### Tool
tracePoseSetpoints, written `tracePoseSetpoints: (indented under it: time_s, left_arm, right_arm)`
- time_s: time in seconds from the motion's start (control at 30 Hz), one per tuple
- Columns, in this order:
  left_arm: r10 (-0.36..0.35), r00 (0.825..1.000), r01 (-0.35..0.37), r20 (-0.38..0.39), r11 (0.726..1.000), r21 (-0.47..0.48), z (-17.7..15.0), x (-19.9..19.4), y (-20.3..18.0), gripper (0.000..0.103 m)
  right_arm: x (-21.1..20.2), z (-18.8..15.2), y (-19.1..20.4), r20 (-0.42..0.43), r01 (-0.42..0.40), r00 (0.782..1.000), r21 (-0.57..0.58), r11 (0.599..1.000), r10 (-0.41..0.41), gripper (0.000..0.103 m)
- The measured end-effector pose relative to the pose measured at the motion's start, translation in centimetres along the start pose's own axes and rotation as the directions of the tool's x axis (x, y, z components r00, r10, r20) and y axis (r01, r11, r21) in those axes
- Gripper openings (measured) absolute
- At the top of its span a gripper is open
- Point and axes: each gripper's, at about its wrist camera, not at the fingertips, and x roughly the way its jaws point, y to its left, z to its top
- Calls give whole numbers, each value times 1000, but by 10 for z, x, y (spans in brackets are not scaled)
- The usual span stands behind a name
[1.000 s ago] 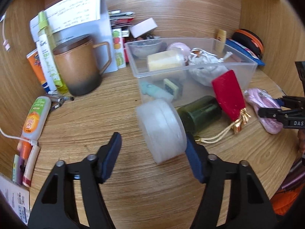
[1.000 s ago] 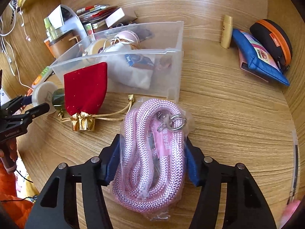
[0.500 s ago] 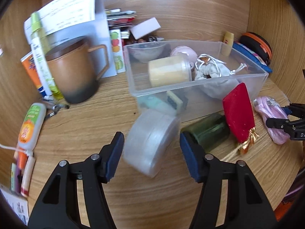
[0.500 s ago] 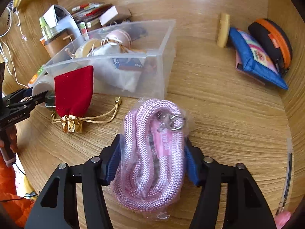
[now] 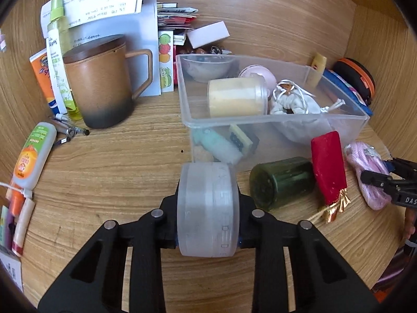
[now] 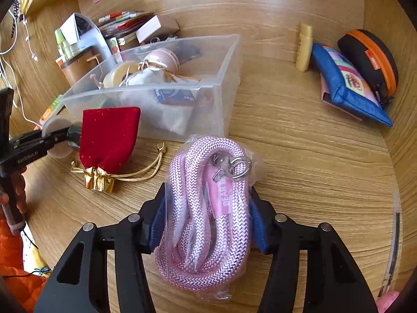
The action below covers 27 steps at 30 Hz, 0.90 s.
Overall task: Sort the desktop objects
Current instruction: 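Close the left tool on the white round container while the right tool lifts the rope bag, then carry the white container with the left tool while the right tool carries the rope bag over the box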
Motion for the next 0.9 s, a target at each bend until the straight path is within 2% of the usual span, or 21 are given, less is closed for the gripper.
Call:
tracePoseSetpoints:
  time_s: [0.17,0.4,0.9]
  left_arm:
    - [-6,1000,7,28,999,-43,-4,-8,4,29]
    - [-2,998,6,69,999,-53,-5,-24,2,29]
    - [-27,978,34,205,999,-30,22,-61,-11,29]
  right_arm:
    - [-20,3,-4,48,-20,999,29,999,19,51]
    - [-44,12,-3,117,-24,993,33,999,20,51]
    - [-68,40,12,222,-61,973,-19,998,63,51]
